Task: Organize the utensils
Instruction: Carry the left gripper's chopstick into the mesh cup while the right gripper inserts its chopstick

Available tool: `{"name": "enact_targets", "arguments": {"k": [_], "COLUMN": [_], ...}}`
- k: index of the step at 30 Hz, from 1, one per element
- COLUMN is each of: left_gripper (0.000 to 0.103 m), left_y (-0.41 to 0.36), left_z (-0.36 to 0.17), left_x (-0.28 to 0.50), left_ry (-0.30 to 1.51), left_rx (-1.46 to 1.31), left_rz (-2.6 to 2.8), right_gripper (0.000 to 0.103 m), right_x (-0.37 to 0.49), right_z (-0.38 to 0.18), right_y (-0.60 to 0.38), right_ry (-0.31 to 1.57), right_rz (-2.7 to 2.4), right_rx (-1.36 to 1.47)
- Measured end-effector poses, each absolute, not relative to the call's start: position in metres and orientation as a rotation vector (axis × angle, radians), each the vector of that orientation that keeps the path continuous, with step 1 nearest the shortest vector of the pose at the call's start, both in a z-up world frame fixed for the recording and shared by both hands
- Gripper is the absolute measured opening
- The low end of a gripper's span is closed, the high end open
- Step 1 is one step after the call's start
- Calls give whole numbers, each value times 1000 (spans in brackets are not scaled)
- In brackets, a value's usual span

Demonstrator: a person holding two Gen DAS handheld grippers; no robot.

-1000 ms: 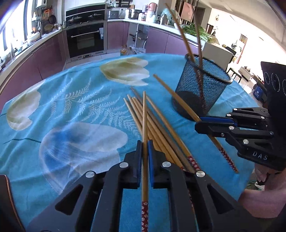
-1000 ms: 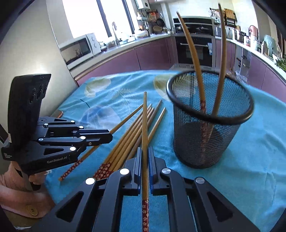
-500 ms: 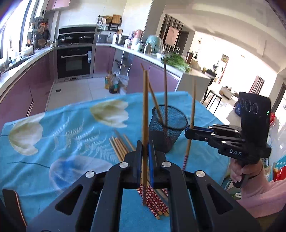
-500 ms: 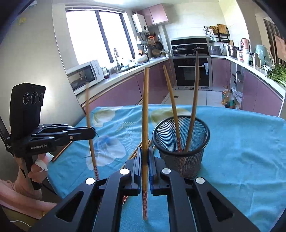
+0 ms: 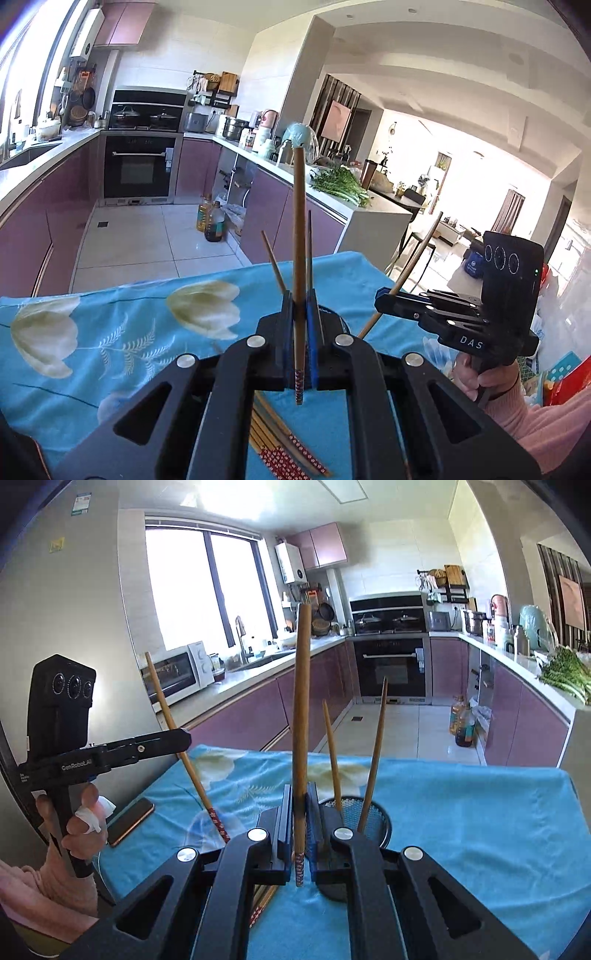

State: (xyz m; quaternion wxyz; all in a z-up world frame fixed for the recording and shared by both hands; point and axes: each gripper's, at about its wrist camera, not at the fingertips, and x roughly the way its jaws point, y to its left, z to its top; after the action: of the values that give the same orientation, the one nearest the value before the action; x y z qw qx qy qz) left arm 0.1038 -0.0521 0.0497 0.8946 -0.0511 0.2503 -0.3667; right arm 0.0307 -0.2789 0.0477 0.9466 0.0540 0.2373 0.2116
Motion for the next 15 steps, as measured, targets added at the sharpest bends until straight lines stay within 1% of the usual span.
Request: {"name": "enact_targets", "arguments": {"k": [7, 15], "left_gripper": [7, 7], "left_y": [-80, -109], "left_z": [67, 68], "left_x": [116, 134], "left_ry": [477, 479], "left_rx": [-109, -80], "left_rz": [-775, -761], "right_gripper": [6, 6], "right_x": [36, 58], "right_z": [72, 66], "right_y": [-292, -299], "right_ry": [408, 406], "right_rz": [401, 375], "right_rx": [92, 109]}}
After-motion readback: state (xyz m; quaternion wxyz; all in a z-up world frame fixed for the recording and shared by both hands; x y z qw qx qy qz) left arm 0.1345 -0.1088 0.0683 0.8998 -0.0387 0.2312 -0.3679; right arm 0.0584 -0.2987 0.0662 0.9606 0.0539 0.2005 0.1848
